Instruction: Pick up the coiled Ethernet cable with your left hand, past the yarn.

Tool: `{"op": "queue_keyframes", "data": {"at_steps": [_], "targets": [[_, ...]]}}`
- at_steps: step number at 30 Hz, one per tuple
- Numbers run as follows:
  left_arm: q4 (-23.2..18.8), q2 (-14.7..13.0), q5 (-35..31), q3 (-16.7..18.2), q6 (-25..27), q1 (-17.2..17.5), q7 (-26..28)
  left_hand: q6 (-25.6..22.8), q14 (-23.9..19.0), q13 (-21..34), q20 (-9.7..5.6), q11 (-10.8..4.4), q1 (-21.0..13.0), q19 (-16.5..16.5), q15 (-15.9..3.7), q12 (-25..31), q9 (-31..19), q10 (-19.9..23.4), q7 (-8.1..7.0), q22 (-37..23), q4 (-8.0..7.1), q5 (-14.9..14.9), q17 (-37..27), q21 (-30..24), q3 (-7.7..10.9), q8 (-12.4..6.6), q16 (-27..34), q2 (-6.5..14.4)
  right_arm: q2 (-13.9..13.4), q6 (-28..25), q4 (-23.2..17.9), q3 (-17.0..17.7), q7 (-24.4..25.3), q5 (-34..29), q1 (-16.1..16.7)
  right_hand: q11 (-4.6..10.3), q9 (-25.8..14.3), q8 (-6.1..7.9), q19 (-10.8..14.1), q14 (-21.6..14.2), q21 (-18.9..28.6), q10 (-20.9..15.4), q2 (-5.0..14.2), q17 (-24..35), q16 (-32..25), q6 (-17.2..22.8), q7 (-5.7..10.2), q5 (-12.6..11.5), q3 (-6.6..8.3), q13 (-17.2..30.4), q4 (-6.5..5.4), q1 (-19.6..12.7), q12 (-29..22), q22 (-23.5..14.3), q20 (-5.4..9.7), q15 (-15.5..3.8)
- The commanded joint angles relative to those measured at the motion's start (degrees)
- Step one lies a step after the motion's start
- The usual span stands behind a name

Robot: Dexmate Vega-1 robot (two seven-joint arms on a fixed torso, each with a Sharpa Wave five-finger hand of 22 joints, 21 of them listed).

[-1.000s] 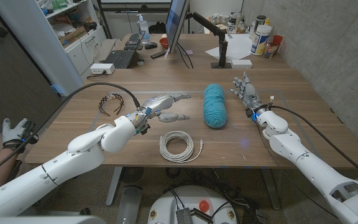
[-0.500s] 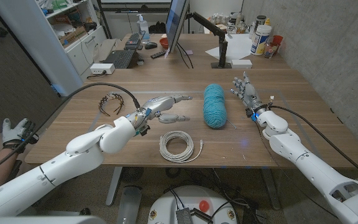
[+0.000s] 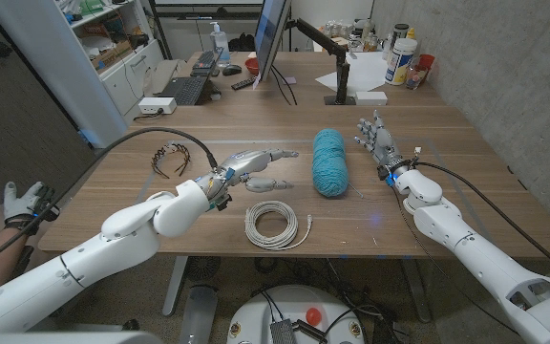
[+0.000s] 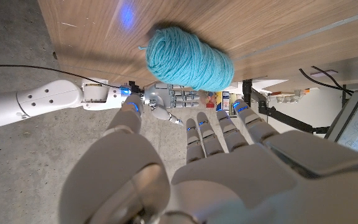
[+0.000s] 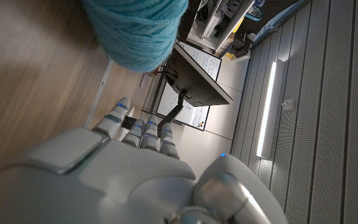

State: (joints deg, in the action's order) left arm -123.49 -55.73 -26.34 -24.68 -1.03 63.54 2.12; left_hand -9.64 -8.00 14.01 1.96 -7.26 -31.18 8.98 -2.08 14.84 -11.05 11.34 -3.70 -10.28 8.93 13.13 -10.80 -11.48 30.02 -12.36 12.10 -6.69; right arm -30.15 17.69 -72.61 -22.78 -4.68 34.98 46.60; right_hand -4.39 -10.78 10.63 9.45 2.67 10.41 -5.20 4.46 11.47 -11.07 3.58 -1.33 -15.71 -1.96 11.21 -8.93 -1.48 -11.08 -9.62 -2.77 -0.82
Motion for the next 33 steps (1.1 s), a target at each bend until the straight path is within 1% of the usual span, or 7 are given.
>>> {"op": "queue_keyframes", "data": {"at_steps": [1, 9, 16, 22, 27, 33], "targets": [[-1.5, -1.0, -0.7, 0.0, 1.2, 0.3, -1.9, -0.7, -0.6, 0.2, 0.17, 0.15, -0.8, 0.7, -2.70, 0.5, -0.2, 0.5, -0.08, -0.1, 0.25, -0.2, -0.3, -0.3, 0.10, -0.37, 0.2, -0.2, 0.0, 0.1, 0.0, 0.0, 0.1, 0.0, 0.0, 0.02, -0.2, 0.59, -0.1, 0.3, 0.4, 0.2, 1.60, 0.1, -0.3, -0.2, -0.08, -0.3, -0.46, 0.0, -0.13, 0.0, -0.3, -0.2, -0.07, -0.05], [-2.2, -1.8, -1.0, 0.1, 1.8, 0.8, -2.8, -0.6, 0.1, 0.3, 0.26, 0.36, -0.9, 0.4, -2.59, 0.3, -0.2, 0.1, -0.08, -0.1, 0.17, -0.4, -0.3, -0.1, -0.04, -0.19, -0.1, -0.2, -0.1, 0.2, 0.1, 0.0, 0.0, -0.1, 0.0, -0.04, -0.2, 0.60, -0.1, 0.3, 0.4, 0.2, 1.62, 0.1, -0.3, -0.2, -0.10, -0.3, -0.48, 0.0, -0.13, 0.0, -0.4, -0.2, -0.10, -0.07], [-2.5, -2.2, -0.9, 0.5, 1.3, 1.7, -2.2, -0.6, 0.2, 0.3, 0.34, 0.33, -0.8, 0.3, -2.58, 0.3, -0.2, 0.2, -0.07, -0.1, 0.08, -0.4, -0.3, -0.1, -0.15, -0.16, -0.2, -0.3, -0.1, 0.3, -0.1, 0.0, 0.2, -0.2, 0.1, -0.03, -0.2, 0.61, -0.2, 0.3, 0.4, 0.3, 1.63, 0.1, -0.3, -0.2, -0.07, -0.3, -0.51, 0.0, -0.13, 0.0, -0.4, -0.2, -0.11, -0.07], [-2.5, -2.1, -0.9, 0.7, 1.0, 2.3, -1.3, -0.7, 0.1, 0.4, 0.32, 0.26, -0.8, 0.3, -2.63, 0.3, -0.2, 0.2, -0.09, -0.1, 0.02, -0.5, -0.3, -0.1, -0.24, -0.12, -0.2, -0.3, -0.2, 0.3, -0.1, 0.0, 0.2, -0.3, 0.2, 0.01, -0.2, 0.61, -0.1, 0.3, 0.4, 0.3, 1.64, 0.1, -0.3, -0.2, -0.07, -0.3, -0.54, 0.0, -0.13, 0.0, -0.4, -0.2, -0.13, -0.06], [-2.4, -1.9, -1.0, 0.8, 0.8, 2.3, -1.2, -0.7, 0.0, 0.4, 0.34, 0.35, -0.8, 0.3, -2.67, 0.3, -0.2, 0.2, -0.11, -0.1, -0.01, -0.6, -0.3, -0.1, -0.29, -0.10, -0.2, -0.3, -0.2, 0.2, -0.3, 0.0, 0.3, -0.3, 0.2, -0.02, -0.2, 0.62, -0.2, 0.4, 0.4, 0.3, 1.65, 0.1, -0.3, -0.2, -0.06, -0.3, -0.56, 0.0, -0.13, 0.0, -0.4, -0.2, -0.16, -0.05], [-2.8, -2.2, -1.1, 0.7, 1.2, 2.0, -2.3, -0.7, 0.1, 0.4, 0.33, 0.23, -0.8, 0.3, -2.67, 0.3, -0.2, 0.2, -0.13, -0.1, -0.01, -0.6, -0.3, -0.1, -0.31, -0.06, -0.2, -0.2, -0.2, 0.1, -0.3, 0.0, 0.3, -0.2, 0.2, -0.03, -0.2, 0.64, -0.2, 0.4, 0.4, 0.3, 1.67, 0.1, -0.3, -0.2, -0.08, -0.3, -0.57, 0.0, -0.13, -0.1, -0.4, -0.2, -0.12, -0.07]]}}
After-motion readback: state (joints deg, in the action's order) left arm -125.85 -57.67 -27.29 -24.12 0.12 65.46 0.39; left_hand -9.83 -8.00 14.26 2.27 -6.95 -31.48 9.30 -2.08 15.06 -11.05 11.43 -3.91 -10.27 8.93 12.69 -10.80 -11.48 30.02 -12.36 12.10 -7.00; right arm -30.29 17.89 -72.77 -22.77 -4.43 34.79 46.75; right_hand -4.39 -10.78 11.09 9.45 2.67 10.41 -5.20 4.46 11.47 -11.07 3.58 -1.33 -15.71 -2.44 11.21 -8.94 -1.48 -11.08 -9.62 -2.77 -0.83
